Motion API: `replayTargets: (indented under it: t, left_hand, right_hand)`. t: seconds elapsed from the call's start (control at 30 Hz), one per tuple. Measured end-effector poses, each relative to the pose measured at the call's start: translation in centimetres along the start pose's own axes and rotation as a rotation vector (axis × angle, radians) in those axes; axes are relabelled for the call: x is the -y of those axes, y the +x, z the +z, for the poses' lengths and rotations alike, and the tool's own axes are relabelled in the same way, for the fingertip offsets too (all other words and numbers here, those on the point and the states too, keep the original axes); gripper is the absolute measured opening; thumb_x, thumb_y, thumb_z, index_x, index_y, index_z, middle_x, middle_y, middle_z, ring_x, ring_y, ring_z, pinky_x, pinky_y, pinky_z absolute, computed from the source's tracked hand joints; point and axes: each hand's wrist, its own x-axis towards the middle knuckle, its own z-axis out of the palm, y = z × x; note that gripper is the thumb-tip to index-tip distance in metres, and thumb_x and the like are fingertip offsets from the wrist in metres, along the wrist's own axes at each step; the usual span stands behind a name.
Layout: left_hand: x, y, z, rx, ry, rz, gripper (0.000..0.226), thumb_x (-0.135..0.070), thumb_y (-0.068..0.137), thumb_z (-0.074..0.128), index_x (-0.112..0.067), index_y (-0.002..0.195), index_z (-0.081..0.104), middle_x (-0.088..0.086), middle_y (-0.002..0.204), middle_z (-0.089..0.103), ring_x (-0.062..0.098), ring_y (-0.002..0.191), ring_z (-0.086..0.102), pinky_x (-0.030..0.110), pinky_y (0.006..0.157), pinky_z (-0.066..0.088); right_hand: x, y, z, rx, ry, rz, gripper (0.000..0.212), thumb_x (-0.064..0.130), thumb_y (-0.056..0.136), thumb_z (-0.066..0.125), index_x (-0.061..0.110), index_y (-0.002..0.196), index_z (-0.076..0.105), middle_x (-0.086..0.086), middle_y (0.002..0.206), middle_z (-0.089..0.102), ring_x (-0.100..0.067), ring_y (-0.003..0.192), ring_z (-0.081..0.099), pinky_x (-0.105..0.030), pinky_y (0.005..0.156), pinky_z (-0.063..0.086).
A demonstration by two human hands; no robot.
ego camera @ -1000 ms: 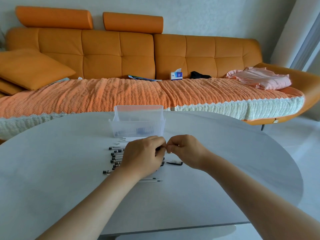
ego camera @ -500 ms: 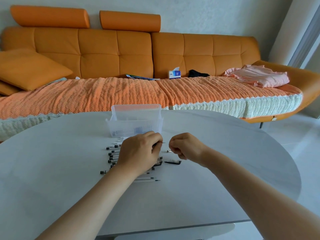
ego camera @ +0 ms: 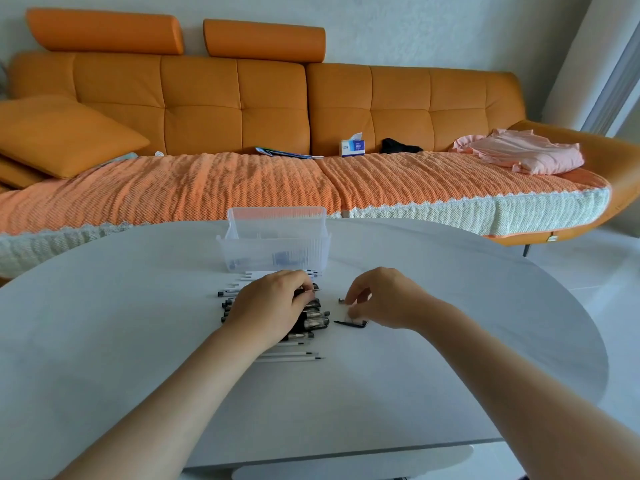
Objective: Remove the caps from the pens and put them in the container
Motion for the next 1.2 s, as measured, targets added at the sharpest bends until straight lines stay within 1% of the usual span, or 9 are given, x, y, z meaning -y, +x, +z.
replayTargets:
  t: [0.1,0.17,0.3,0.4,0.5,0.77,1.0,1.1,1.2]
  left_hand:
    - [0.1,-0.1,-0.1,0.022,-0.022,-0.014,0.014,-0.038,0.095,0.056,-0.029,0.100,0.064,-0.015,0.101,0.066,0.011,0.091,0.058,0.029,0.070,0.044]
    - [0.1,-0.1,-0.1,0.034,-0.041,-0.016,0.015,-0.038,0.095,0.056,-0.027,0.101,0.065,-0.014,0.103,0.066,0.011,0.094,0.059,0.030,0.075,0.047]
    - [0.2,-0.1,-0.3,0.048,-0.074,-0.025,0.016,-0.036,0.095,0.058,-0.026,0.102,0.067,-0.013,0.105,0.067,0.011,0.096,0.059,0.030,0.079,0.048]
    - [0.3,-0.2,-0.6,0.050,-0.090,-0.030,0.017,-0.036,0.095,0.058,-0.026,0.104,0.067,-0.012,0.106,0.067,0.011,0.098,0.059,0.031,0.083,0.049]
    - [0.4,-0.3,-0.9,0.050,-0.103,-0.029,0.018,-0.036,0.095,0.058,-0.024,0.106,0.068,-0.012,0.106,0.067,0.012,0.100,0.059,0.031,0.084,0.049]
    - [1.0,-0.6,-1.5,0.053,-0.117,-0.014,0.017,-0.035,0.095,0.058,-0.023,0.104,0.067,-0.010,0.102,0.067,0.009,0.091,0.058,0.025,0.076,0.045]
    - [1.0,-0.8,-1.9,0.041,-0.114,0.012,0.015,-0.034,0.095,0.058,-0.023,0.102,0.066,-0.015,0.089,0.058,0.005,0.077,0.051,0.016,0.063,0.035]
    - [1.0,-0.9,-2.0,0.046,-0.118,0.021,0.016,-0.034,0.095,0.057,-0.022,0.101,0.067,-0.014,0.089,0.060,0.006,0.077,0.052,0.019,0.065,0.037]
    - [1.0,-1.0,-2.2,0.054,-0.132,0.016,0.017,-0.034,0.095,0.058,-0.021,0.102,0.067,-0.009,0.093,0.064,0.008,0.077,0.053,0.024,0.068,0.042]
  right_hand:
    - [0.0,0.3,-0.2,-0.046,0.019,0.007,0.006,0.033,0.088,0.065,0.036,0.086,0.070,0.016,0.093,0.067,-0.009,0.084,0.065,-0.034,0.079,0.058]
    - [0.1,0.6,-0.2,-0.071,0.003,0.012,0.013,0.034,0.094,0.058,0.035,0.098,0.071,0.015,0.101,0.068,-0.010,0.088,0.065,-0.034,0.083,0.057]
    - [0.6,0.9,0.2,-0.044,-0.030,-0.012,0.021,0.035,0.097,0.057,0.037,0.113,0.070,0.015,0.102,0.061,-0.011,0.089,0.062,-0.025,0.072,0.050]
    - [0.9,1.2,0.4,-0.032,-0.067,-0.039,0.017,0.034,0.093,0.063,0.037,0.104,0.074,0.021,0.095,0.057,-0.009,0.093,0.058,-0.021,0.066,0.043]
    - [1.2,1.3,0.5,-0.046,-0.061,-0.041,0.011,0.030,0.088,0.067,0.036,0.093,0.076,0.019,0.093,0.062,-0.006,0.085,0.057,-0.021,0.066,0.046]
    - [3.1,0.9,0.6,-0.143,0.153,-0.198,0.005,0.032,0.085,0.073,0.035,0.088,0.072,0.020,0.087,0.069,0.006,0.069,0.060,-0.025,0.071,0.056]
    - [3.9,0.6,1.1,-0.144,0.186,-0.230,0.006,0.028,0.085,0.074,0.031,0.089,0.073,0.017,0.088,0.069,0.015,0.064,0.055,-0.012,0.062,0.041]
    - [4.1,0.6,1.3,-0.157,0.190,-0.229,0.006,0.028,0.084,0.075,0.033,0.088,0.073,0.017,0.087,0.069,0.015,0.065,0.055,-0.008,0.060,0.037]
    - [4.3,0.5,1.5,-0.153,0.205,-0.233,0.007,0.029,0.084,0.075,0.035,0.085,0.072,0.017,0.085,0.069,0.011,0.064,0.055,-0.012,0.061,0.039]
